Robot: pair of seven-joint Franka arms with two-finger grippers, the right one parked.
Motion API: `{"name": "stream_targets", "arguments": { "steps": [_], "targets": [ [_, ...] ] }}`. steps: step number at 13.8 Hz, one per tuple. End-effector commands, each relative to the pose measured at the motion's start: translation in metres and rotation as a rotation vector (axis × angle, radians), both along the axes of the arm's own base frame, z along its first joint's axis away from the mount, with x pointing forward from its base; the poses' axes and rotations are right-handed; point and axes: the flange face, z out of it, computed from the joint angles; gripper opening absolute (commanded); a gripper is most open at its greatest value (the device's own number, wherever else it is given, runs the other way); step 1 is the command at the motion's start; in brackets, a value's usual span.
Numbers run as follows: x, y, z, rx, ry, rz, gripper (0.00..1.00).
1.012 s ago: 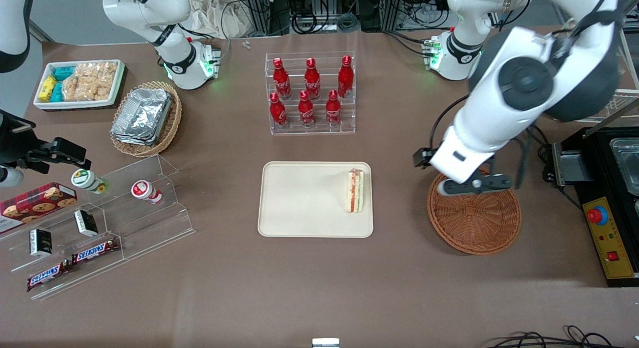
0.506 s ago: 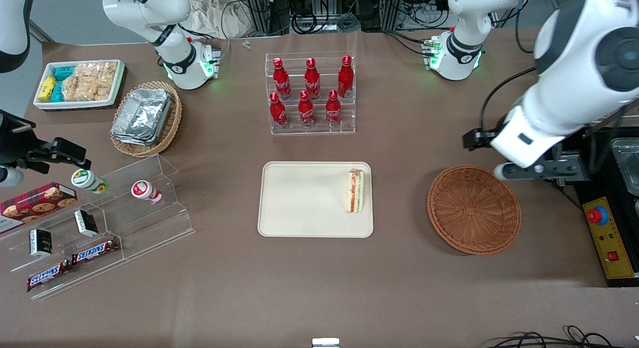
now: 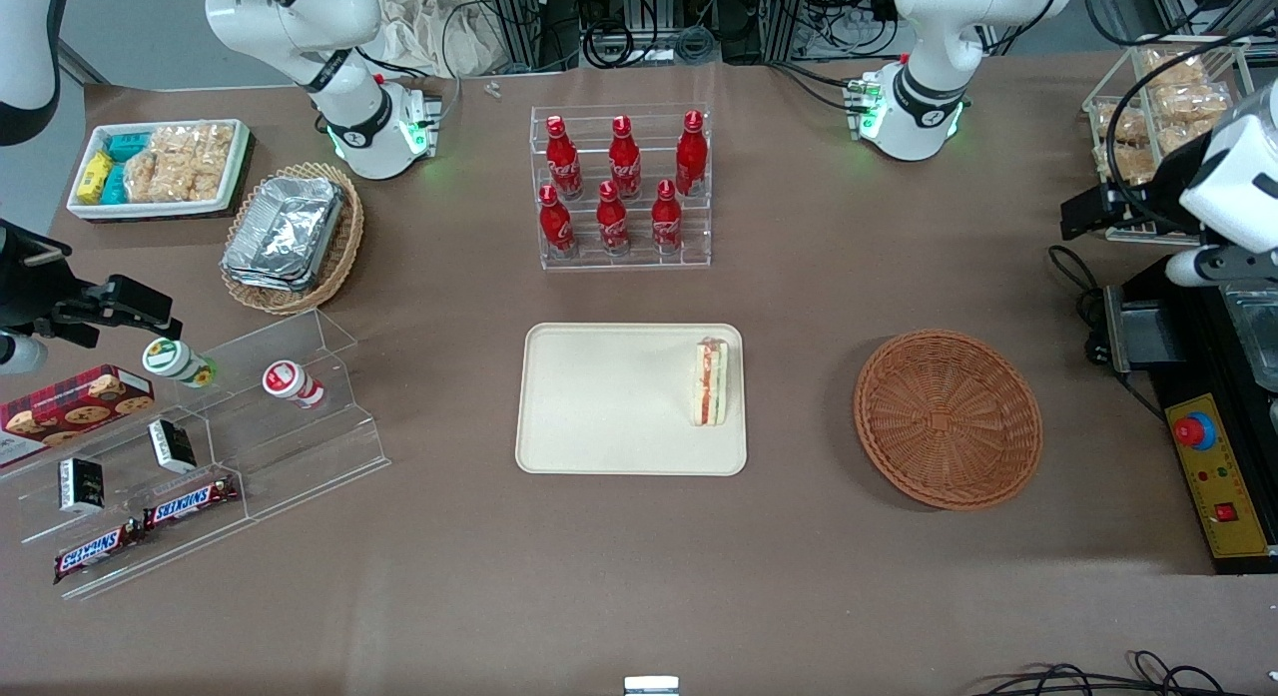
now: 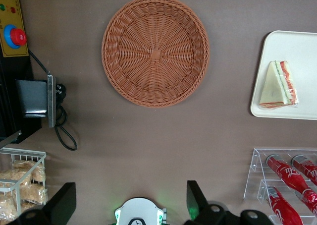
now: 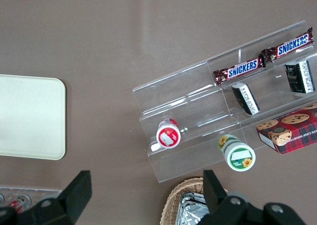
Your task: Place sandwich from basket to tray
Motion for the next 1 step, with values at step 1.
{"name": "stream_targets", "arguments": {
  "steps": [1],
  "targets": [
    [0.0012,-0.0132,-0.0029,-0.001,-0.011,-0.015,1.00]
  ]
}}
